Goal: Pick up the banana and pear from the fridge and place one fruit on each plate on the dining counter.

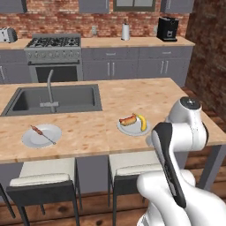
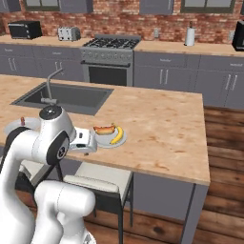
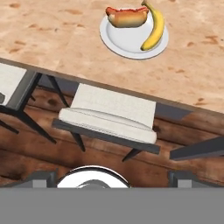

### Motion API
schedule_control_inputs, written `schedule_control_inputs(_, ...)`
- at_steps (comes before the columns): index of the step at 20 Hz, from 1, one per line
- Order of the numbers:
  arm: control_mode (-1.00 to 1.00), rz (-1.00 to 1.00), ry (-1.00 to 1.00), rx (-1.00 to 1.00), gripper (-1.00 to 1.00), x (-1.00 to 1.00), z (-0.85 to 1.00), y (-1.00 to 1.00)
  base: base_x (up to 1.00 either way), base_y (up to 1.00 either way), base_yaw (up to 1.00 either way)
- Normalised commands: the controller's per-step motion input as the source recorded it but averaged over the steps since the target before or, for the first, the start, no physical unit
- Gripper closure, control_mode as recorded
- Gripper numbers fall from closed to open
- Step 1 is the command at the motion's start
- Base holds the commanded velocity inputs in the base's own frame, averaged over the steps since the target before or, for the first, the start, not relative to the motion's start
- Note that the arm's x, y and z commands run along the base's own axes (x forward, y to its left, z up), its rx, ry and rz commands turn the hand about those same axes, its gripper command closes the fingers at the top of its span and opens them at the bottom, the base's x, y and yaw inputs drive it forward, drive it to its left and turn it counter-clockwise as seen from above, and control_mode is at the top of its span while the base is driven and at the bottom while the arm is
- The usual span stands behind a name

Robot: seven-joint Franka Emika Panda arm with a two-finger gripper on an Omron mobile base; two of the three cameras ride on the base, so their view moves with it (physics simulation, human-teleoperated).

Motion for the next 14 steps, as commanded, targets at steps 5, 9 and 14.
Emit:
schedule_control_inputs(5,1.0,0.0,0.0,0.0,-1.0,0.0,0.0,0.0,-0.43,0.0,0.2)
schedule_control_inputs(9,1.0,0.0,0.0,0.0,-1.0,0.0,0.0,0.0,-0.38,0.0,0.36)
schedule_control_inputs(14,1.0,0.0,0.0,0.0,-1.0,0.0,0.0,0.0,-0.17,0.3,0.27)
